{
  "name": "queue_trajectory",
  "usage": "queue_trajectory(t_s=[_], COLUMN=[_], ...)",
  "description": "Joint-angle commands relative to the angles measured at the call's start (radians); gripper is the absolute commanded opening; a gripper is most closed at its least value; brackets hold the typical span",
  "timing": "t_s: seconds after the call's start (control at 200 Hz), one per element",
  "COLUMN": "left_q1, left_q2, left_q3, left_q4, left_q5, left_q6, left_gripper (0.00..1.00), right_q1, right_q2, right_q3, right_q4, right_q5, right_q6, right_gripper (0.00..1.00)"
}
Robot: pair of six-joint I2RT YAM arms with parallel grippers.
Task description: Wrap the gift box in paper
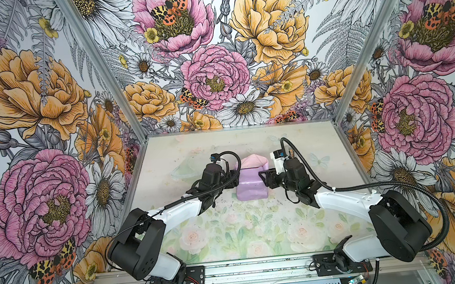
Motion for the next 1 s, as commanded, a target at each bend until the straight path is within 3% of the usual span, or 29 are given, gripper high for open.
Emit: queue_trajectory(t_s=[0.0, 0.08, 0.37, 0.695, 0.846, 0.996], left_q1=[-0.007, -0.008, -0.057, -0.081, -0.091, -0.111], left_q2=[-0.017, -0.023, -0.013, -0.025, -0.023, -0.01], left_q3=[-0.032, -0.031, 0.021, 0.037, 0.044, 0.05], left_q4=[-0.06, -0.058, -0.049, -0.071, -0.072, -0.068], left_q5=[-0.062, -0.07, -0.078, -0.119, -0.12, -0.125], left_q6=[0.003, 0.003, 0.003, 0.011, 0.012, -0.004], left_gripper=[0.64, 0.56, 0.41, 0.32, 0.3, 0.29], right_q1=[0.007, 0.009, 0.028, 0.034, 0.04, 0.048], right_q2=[-0.003, -0.003, -0.003, -0.125, -0.091, -0.046], right_q3=[-0.026, -0.024, -0.013, -0.058, -0.061, -0.042], right_q4=[-0.116, -0.118, -0.093, -0.074, -0.036, -0.016], right_q5=[0.039, 0.045, 0.048, 0.082, 0.07, 0.066], right_q6=[-0.011, -0.01, 0.015, 0.064, 0.075, 0.079], right_gripper=[0.58, 0.58, 0.57, 0.52, 0.43, 0.41])
